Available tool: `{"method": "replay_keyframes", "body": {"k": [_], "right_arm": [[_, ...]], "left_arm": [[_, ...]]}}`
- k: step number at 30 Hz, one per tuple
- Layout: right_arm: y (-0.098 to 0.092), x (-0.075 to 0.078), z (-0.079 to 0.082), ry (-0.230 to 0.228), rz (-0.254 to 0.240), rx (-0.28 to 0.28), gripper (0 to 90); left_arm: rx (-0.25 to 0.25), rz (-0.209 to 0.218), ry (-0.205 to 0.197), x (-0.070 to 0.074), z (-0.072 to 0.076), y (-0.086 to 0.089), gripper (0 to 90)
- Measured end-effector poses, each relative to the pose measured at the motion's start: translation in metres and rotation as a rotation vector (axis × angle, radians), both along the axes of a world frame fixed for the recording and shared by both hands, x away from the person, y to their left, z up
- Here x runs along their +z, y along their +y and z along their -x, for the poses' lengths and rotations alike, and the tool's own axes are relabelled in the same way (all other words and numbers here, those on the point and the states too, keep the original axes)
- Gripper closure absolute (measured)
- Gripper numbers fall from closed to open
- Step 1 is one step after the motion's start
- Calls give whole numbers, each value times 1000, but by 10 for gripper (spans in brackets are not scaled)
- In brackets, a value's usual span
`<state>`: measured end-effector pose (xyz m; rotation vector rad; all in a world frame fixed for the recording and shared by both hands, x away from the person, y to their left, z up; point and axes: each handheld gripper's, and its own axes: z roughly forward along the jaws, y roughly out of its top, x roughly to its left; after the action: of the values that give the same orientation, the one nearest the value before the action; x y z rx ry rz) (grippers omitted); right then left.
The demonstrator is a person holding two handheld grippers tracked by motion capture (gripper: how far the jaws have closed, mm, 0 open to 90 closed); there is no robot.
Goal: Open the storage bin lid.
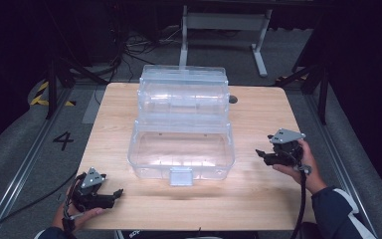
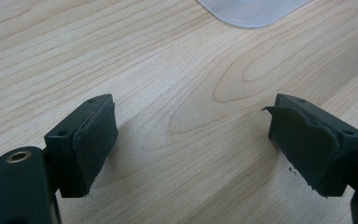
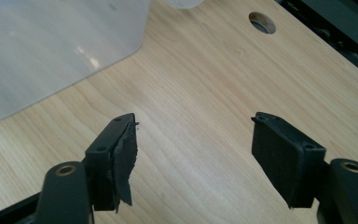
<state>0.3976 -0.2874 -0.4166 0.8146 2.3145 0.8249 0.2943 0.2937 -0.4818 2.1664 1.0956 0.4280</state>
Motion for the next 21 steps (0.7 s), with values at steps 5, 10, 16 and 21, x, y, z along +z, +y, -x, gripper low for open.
{"method": "replay_keyframes", "body": {"k": [5, 10, 16, 21], "right_arm": [[-3, -12, 7, 4, 34, -18, 299], [-11, -14, 11, 45, -37, -47, 275], [-18, -25, 20, 39, -67, -67, 282], [-25, -37, 34, 35, -80, -71, 268]], "left_arm": [[0, -2, 0, 0, 0, 0, 158], [0, -3, 0, 0, 0, 0, 158], [1, -3, 0, 0, 0, 0, 158], [2, 1, 0, 0, 0, 0, 157]]}}
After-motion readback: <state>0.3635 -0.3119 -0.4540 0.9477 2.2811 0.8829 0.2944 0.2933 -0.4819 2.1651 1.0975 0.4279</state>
